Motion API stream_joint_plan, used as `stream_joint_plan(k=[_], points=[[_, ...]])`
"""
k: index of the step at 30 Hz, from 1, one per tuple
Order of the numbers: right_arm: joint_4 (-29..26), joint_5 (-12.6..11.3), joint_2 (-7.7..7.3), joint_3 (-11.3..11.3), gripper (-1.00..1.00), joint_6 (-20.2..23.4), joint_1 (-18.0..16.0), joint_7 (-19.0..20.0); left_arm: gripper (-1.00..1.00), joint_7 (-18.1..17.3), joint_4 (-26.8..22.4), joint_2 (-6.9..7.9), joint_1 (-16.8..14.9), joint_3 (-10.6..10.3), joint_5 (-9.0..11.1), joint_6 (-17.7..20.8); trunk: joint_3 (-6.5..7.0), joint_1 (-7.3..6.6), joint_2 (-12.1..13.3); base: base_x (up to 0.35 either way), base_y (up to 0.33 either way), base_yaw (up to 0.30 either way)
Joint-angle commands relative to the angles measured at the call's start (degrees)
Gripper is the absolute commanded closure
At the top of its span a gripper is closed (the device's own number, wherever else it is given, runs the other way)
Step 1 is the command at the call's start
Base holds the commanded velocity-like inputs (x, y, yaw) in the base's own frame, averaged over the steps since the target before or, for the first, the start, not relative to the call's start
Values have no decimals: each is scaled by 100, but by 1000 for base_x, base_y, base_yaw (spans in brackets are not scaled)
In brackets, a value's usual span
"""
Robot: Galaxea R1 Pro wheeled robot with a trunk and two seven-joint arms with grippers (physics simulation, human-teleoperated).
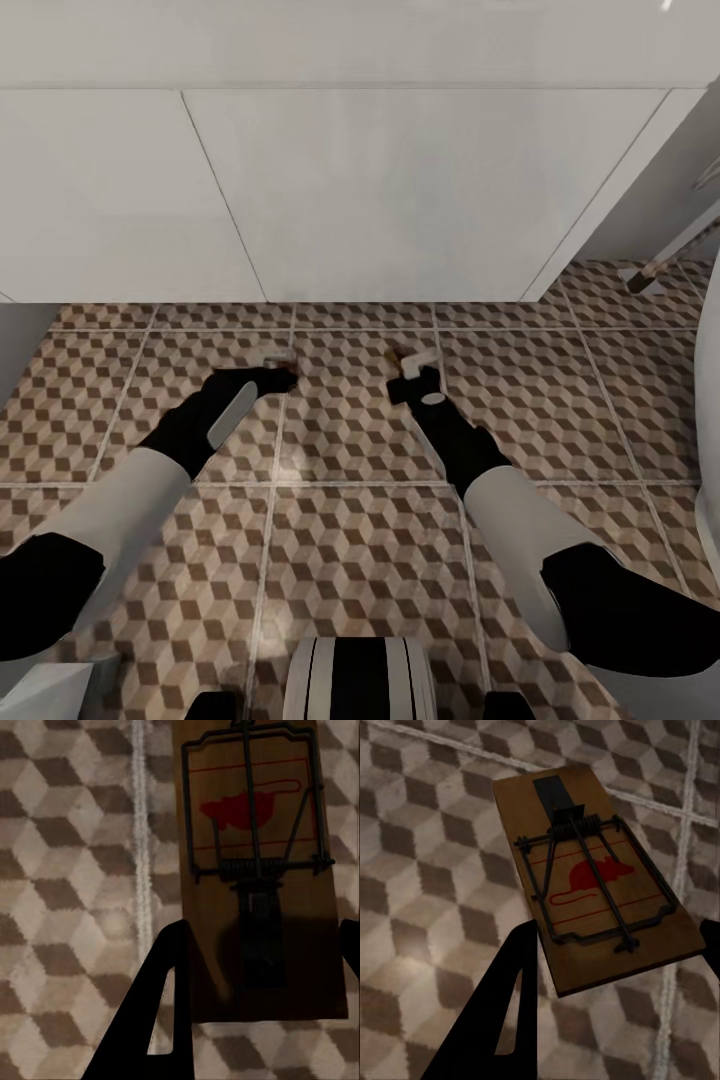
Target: Take the four mousetraps from the cabinet in the bathroom and place them on the bathroom floor. Make sure all four end up on the same floor surface, and ensure that at least two of them are either under or directly next to the same bathroom sink.
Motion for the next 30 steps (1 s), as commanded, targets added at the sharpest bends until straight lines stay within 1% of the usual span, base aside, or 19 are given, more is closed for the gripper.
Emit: stream_joint_plan(k=[1, 3, 8, 15, 17, 20, 25, 27, 30], points=[[-71, 48, -2, 22, 100, 37, -2, -18, 100, 47, -62, 34, -4, -34, 58, 26, -4, -1, -1, 0, 0, 0], [-231, 49, -9, 29, 100, 25, -2, -27, 100, 31, -126, 83, -4, -37, 58, 72, -4, -1, -1, 0, 0, 0], [-303, 50, -9, 32, 100, 47, -2, -49, 100, 33, -153, 166, -4, -38, 58, 160, -4, -1, -1, 0, 0, 0], [-431, 50, -11, 24, 100, 73, -2, -63, 100, 35, -270, 190, -4, -38, 58, 185, -4, -1, -1, 0, 0, 0], [-545, 50, -14, 23, 100, 84, -2, -63, 100, 35, -283, 192, -4, -38, 58, 233, -4, -1, -1, 0, 0, 0], [-652, 50, -15, 23, 100, 96, -1, -63, 100, 35, -284, 200, -4, -38, 58, 271, -74, 7, -5, 0, 0, 0], [-683, 50, -15, 23, 100, 106, 1, -63, 100, 35, -375, 291, -4, -37, 58, 287, -214, 20, -12, 0, 0, 0], [-685, 50, -10, 23, 100, 106, 0, -63, 100, 39, -430, 344, -4, -38, 58, 288, -273, 25, -15, 0, 0, 0], [-686, 50, -7, 23, 100, 107, -1, -63, 100, 42, -574, 462, -4, -38, 58, 291, -365, 33, -19, 0, 0, 0]])
